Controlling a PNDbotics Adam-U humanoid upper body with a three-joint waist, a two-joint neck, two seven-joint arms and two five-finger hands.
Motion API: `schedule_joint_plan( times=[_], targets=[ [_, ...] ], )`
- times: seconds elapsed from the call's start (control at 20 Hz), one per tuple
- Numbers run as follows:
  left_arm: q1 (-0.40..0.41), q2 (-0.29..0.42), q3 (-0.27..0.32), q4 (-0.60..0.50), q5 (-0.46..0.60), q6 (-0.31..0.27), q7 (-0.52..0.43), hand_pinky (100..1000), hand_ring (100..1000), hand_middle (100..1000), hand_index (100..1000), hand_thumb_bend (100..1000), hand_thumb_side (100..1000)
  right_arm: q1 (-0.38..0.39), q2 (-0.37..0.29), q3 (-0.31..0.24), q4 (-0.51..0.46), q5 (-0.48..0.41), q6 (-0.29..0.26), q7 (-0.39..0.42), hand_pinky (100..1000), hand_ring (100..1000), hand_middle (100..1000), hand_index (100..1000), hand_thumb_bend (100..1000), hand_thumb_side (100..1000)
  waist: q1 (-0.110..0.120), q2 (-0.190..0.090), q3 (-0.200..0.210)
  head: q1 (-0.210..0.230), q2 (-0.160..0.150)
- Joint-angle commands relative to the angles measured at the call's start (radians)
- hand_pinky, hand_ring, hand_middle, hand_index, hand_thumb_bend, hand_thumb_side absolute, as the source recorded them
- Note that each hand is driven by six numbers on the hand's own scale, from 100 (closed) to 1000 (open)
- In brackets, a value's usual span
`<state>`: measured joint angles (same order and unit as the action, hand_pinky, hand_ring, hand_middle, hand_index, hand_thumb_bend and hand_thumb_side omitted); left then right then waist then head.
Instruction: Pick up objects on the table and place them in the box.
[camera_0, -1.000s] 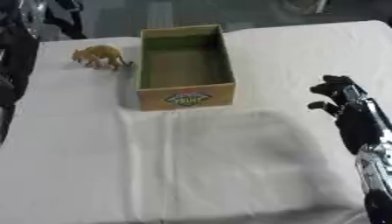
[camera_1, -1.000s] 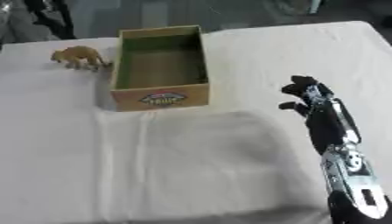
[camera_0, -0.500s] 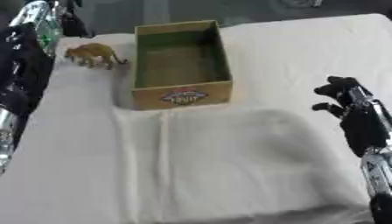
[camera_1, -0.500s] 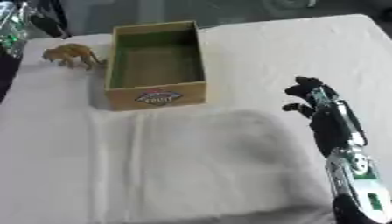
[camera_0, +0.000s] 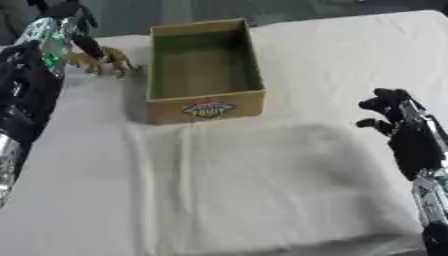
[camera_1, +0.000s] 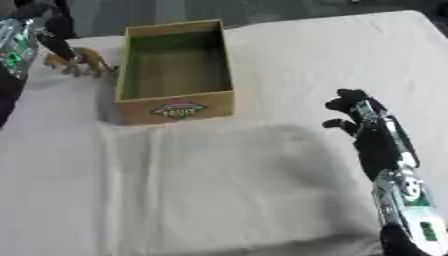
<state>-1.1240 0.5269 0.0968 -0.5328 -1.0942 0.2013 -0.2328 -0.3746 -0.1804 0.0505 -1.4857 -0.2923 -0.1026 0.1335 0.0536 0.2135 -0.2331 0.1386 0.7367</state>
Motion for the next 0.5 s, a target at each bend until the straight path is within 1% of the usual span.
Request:
schedule_joint_plan(
  times=[0.05, 0.25, 0.35, 0.4, 0.45, 0.5],
  targets=[
    [-0.007, 0.025, -0.004, -0.019, -0.012, -0.002, 0.001, 675, 665, 675, 752, 679, 100, -0.015, -0.019, -0.003, -0.007, 0.001, -0.002, 0.003, 571, 774, 607, 752, 100, 646, -0.003, -0.013, -0.002, -0.002, -0.008],
    [0.008, 0.025, -0.009, -0.030, -0.045, -0.010, 0.010, 696, 679, 679, 750, 693, 100, -0.017, -0.019, -0.003, -0.007, 0.000, -0.002, 0.004, 571, 774, 607, 752, 100, 648, -0.003, -0.007, -0.002, -0.004, -0.014],
    [0.016, 0.023, -0.010, -0.037, -0.059, -0.017, 0.018, 712, 687, 666, 750, 698, 100, -0.019, -0.019, -0.002, -0.007, 0.000, -0.002, 0.005, 571, 774, 607, 752, 100, 650, -0.004, -0.003, -0.003, -0.006, -0.018],
    [0.019, 0.022, -0.011, -0.041, -0.066, -0.021, 0.024, 744, 699, 656, 750, 706, 100, -0.019, -0.019, -0.002, -0.007, 0.000, -0.002, 0.006, 571, 775, 607, 753, 100, 651, -0.004, -0.002, -0.003, -0.006, -0.020],
    [0.023, 0.022, -0.012, -0.045, -0.073, -0.024, 0.033, 750, 700, 650, 747, 707, 100, -0.020, -0.020, -0.003, -0.007, 0.000, -0.003, 0.006, 571, 775, 607, 753, 100, 651, -0.004, -0.001, -0.003, -0.007, -0.021],
    [0.027, 0.020, -0.012, -0.048, -0.080, -0.027, 0.041, 779, 710, 643, 745, 704, 100, -0.020, -0.020, -0.003, -0.007, 0.000, -0.003, 0.006, 571, 775, 607, 753, 100, 652, -0.005, 0.001, -0.003, -0.007, -0.023]
  ],
)
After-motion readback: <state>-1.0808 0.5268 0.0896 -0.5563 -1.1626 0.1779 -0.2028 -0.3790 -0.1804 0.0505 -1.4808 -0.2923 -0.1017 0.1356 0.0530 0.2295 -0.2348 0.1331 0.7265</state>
